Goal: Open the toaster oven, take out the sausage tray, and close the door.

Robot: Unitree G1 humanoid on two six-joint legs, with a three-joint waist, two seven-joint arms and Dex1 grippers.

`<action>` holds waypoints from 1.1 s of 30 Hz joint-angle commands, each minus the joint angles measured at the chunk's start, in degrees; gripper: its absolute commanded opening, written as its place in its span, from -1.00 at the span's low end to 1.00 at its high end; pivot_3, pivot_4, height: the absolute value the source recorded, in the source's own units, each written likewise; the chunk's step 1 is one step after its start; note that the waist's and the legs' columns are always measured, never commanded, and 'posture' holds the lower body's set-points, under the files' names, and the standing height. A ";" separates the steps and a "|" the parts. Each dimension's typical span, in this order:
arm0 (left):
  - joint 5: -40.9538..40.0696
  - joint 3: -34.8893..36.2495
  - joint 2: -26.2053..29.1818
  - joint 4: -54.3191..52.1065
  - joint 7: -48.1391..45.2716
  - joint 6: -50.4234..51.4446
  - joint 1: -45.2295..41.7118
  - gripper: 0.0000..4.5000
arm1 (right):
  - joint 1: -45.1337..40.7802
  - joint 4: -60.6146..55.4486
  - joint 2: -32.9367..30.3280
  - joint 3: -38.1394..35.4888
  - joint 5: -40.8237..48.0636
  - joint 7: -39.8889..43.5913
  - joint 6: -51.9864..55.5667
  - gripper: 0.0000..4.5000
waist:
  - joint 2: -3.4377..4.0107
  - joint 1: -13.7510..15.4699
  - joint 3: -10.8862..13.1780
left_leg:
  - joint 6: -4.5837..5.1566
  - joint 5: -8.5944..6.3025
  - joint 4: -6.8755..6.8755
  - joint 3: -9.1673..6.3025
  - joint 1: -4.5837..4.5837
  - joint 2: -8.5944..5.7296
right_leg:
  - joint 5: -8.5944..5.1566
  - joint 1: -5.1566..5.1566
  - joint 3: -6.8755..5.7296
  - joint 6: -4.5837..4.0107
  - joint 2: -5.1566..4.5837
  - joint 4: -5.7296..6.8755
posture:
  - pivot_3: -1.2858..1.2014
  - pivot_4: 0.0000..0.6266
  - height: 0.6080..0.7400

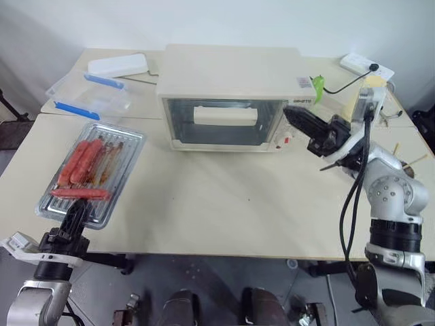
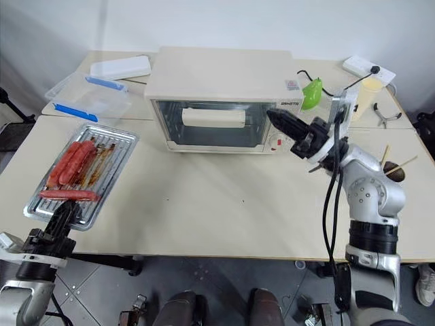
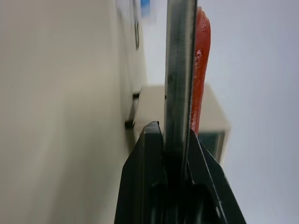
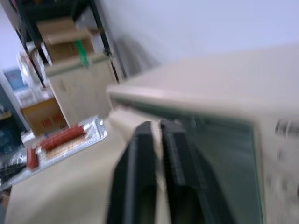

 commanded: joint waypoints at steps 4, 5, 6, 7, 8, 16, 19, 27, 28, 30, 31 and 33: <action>-1.16 -7.71 13.27 8.91 -8.68 13.46 -0.89 -1.00 | 13.33 -12.91 -11.13 4.14 -9.67 14.05 -14.84 0.14 | 0.01 0.37 0.01 | -0.01 0.00 -0.02 0.07 0.02 -0.02 | 0.00 -0.01 0.01 0.00 0.08 -0.05 | 0.03 -0.52 1.00; -1.16 -9.30 15.51 10.74 -9.35 15.06 -1.56 -1.00 | 15.06 -13.91 -11.59 3.39 -9.38 14.22 -15.21 0.33 | 0.01 0.25 0.01 | -0.01 0.00 0.00 0.10 0.04 -0.01 | 0.00 0.00 0.02 0.00 0.09 -0.05 | 0.03 -0.52 1.00; -1.16 -10.47 17.18 12.07 -10.03 16.19 -1.99 -1.00 | 16.16 -14.56 -11.84 2.85 -9.05 14.17 -15.35 0.41 | 0.01 0.11 0.01 | -0.01 0.00 0.00 0.12 0.05 0.01 | 0.00 0.00 0.03 0.00 0.09 -0.04 | 0.03 -0.52 1.00; -1.16 -11.21 18.41 13.14 -10.70 16.95 -2.22 -1.00 | 16.92 -15.04 -11.98 2.58 -8.85 14.01 -15.48 0.56 | 0.01 -0.06 0.01 | -0.03 0.02 -0.01 0.12 0.06 0.03 | 0.00 0.00 0.02 0.00 0.11 -0.03 | 0.03 -0.52 1.00; -1.16 -12.32 19.51 15.02 -10.49 17.19 -4.08 -1.00 | 18.96 -14.87 -13.99 2.03 -7.55 16.15 -13.51 0.71 | 0.07 -0.22 0.01 | -0.04 0.02 0.00 0.11 0.07 0.06 | -0.01 -0.01 0.02 0.00 0.13 -0.01 | 0.03 -0.52 1.00; -1.16 -27.92 29.02 25.31 -12.51 23.52 -18.31 -1.00 | 30.10 -13.61 -16.74 -5.34 -6.77 16.42 -13.96 0.98 | 0.09 1.19 0.00 | -0.03 0.03 0.00 0.11 0.07 -0.02 | 0.00 0.02 0.08 -0.01 0.07 -0.03 | 0.03 -0.52 1.00; 1.03 -34.92 29.88 29.95 -13.13 25.88 -25.83 -1.00 | 31.94 -14.20 -16.90 -7.06 -7.47 15.17 -15.08 0.98 | 0.08 1.27 0.01 | -0.02 0.03 0.01 0.12 0.07 -0.02 | 0.00 0.01 0.08 0.00 0.07 0.00 | 0.03 -0.52 1.00; 17.13 -43.34 22.96 38.50 -17.17 27.35 -40.23 -1.00 | 36.02 -19.01 -16.61 -9.45 -6.50 12.21 -14.94 0.98 | 0.36 2.07 -0.14 | -0.02 0.10 0.04 0.14 0.10 -0.13 | 0.02 0.08 0.02 0.04 0.06 0.07 | 0.03 -0.52 1.00; 18.53 -43.51 21.85 39.15 -17.44 27.56 -41.30 -1.00 | 36.51 -19.63 -16.62 -9.78 -6.33 11.82 -14.76 0.98 | 0.39 2.74 -0.15 | 0.00 0.15 0.05 0.16 0.10 -0.19 | 0.02 0.13 0.03 0.05 0.03 0.06 | 0.03 -0.52 1.00; 21.43 -43.25 19.99 40.94 -16.60 28.02 -43.25 -1.00 | 37.26 -20.69 -16.74 -10.34 -5.92 11.20 -14.41 0.98 | 0.40 3.38 -0.16 | 0.05 0.28 0.08 0.16 0.12 -0.30 | 0.03 0.38 0.04 0.07 0.01 -0.10 | 0.03 -0.52 1.00; 22.99 -43.19 18.87 41.89 -15.56 28.12 -44.52 -1.00 | 37.66 -21.42 -16.84 -10.67 -5.64 10.81 -14.13 0.98 | 0.40 3.86 -0.16 | 0.07 0.31 0.08 0.05 0.15 -0.35 | 0.04 0.51 0.06 0.08 0.00 -0.17 | 0.03 -0.52 1.00; 25.19 -43.01 17.48 42.43 -15.54 29.63 -46.46 -1.00 | 38.20 -22.53 -16.98 -11.16 -5.12 10.16 -13.61 0.98 | 0.41 4.39 -0.16 | 0.12 0.33 0.04 -0.06 0.45 -0.48 | 0.04 0.96 0.10 0.08 -0.07 -0.35 | 0.03 -0.52 1.00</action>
